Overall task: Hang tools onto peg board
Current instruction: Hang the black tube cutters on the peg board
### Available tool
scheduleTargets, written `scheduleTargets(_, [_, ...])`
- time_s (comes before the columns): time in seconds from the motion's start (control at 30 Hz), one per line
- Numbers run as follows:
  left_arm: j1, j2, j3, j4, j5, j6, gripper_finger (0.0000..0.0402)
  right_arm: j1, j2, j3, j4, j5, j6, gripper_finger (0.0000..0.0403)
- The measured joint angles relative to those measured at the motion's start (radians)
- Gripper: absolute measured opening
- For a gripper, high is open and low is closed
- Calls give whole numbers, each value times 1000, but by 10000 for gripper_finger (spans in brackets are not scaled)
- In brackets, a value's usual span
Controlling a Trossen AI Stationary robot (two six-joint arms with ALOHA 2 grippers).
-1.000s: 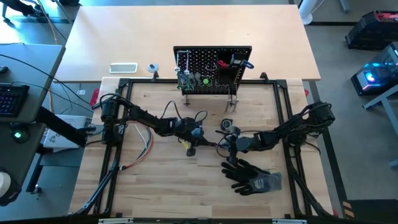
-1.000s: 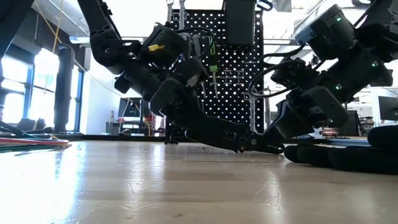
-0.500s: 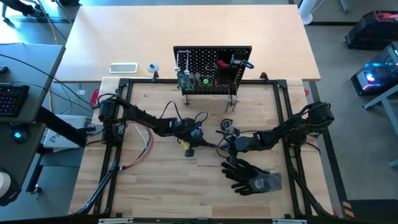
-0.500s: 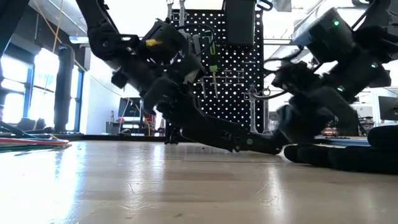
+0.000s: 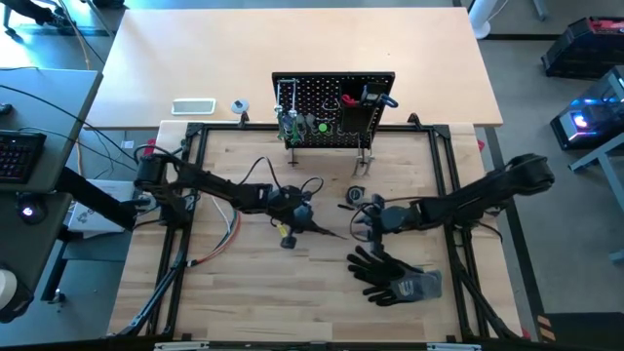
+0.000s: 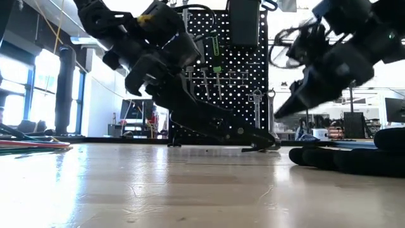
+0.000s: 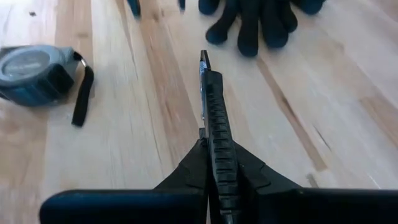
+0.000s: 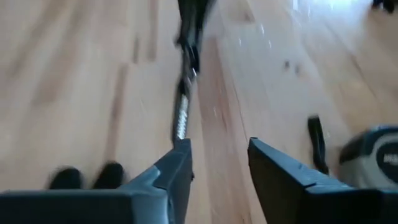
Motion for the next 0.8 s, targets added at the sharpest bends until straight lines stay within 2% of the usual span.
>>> scheduleTargets(0.13, [-10, -15, 0, -6, -2, -3, 18, 0, -61, 1, 19, -39, 9, 171])
scheduleTargets(0.33, [-28, -22, 51, -57, -4, 4, 18, 0, -45, 2, 96, -135, 64, 181])
scheduleTargets(0.63, [-52, -22, 161, -214, -62, 49, 18, 0, -13, 2, 123, -150, 121, 181])
scheduleTargets(0.8, [-48, -22, 187, -219, -62, 22, 18, 0, -12, 9, 174, -150, 94, 181])
